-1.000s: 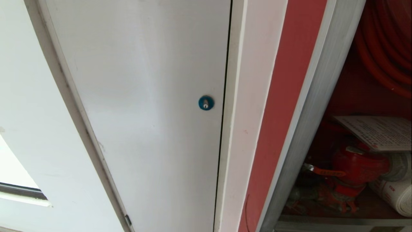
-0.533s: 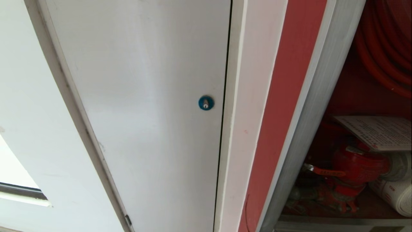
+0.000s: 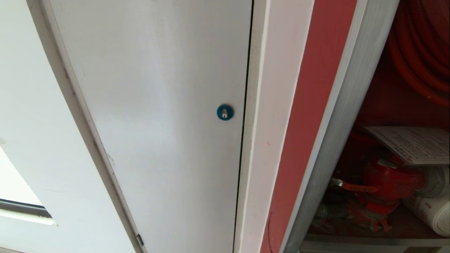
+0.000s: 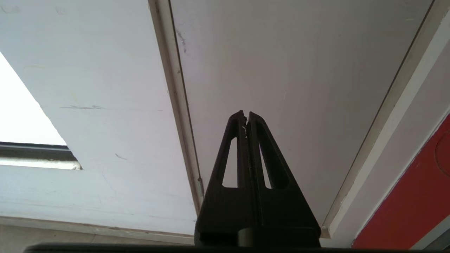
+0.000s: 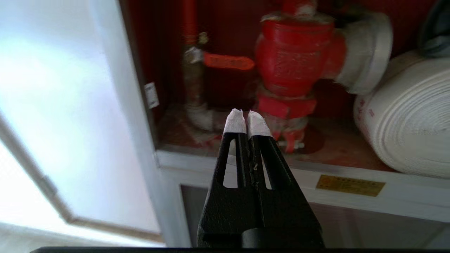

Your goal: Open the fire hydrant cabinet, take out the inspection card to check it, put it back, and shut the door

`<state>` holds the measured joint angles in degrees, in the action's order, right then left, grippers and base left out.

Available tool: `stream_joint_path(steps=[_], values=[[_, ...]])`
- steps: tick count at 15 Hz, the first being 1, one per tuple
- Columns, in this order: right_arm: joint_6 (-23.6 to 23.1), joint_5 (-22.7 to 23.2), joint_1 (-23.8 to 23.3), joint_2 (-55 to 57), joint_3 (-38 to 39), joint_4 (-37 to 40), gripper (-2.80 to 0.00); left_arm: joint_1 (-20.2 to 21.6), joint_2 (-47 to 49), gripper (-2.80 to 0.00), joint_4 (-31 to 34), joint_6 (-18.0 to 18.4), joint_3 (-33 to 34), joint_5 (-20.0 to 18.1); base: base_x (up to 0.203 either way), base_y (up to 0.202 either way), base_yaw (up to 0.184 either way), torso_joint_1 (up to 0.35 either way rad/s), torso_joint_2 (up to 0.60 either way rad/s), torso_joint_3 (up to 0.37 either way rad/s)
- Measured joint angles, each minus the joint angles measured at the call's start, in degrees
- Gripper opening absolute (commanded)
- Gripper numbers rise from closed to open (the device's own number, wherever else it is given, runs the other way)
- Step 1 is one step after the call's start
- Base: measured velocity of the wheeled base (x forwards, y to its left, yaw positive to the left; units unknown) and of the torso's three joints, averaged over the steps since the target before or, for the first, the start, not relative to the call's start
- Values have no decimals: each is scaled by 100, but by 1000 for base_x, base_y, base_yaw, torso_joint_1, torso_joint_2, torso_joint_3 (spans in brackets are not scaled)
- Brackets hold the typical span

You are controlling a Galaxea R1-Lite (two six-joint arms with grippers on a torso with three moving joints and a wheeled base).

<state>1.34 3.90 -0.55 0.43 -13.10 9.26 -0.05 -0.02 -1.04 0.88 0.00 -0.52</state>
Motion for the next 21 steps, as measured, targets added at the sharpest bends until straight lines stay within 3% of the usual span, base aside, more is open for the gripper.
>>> stream_joint_path(steps=[3, 7, 21], values=[[-74, -244, 0, -40, 607, -753, -280, 0, 0, -280, 2, -2, 0, 1, 0, 0, 0, 0, 0, 0], [-132, -275, 0, -43, 1137, -1168, -280, 0, 0, -280, 2, 0, 0, 0, 0, 0, 0, 0, 0, 0], [-177, -270, 13, -43, 1297, -874, -280, -2, 0, -280, 2, 0, 0, -2, 0, 0, 0, 0, 0, 0]])
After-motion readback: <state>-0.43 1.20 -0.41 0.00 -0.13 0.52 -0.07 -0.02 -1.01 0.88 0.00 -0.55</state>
